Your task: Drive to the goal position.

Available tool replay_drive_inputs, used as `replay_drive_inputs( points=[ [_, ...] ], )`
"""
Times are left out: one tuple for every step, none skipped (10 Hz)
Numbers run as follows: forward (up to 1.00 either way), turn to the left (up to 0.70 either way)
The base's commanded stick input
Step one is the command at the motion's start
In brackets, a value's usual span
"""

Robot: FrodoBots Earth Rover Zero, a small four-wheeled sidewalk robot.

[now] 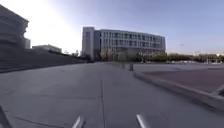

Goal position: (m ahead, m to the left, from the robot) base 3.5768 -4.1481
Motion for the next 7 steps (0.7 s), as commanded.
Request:
replay_drive_inputs(
  points=[
    [0.6, 0.01],
    [0.6, 0.01],
    [0.6, 0.01],
    [0.6, 0.01],
    [0.6, 0.01],
    [0.6, 0.0],
    [0.6, 0.0]
  ],
)
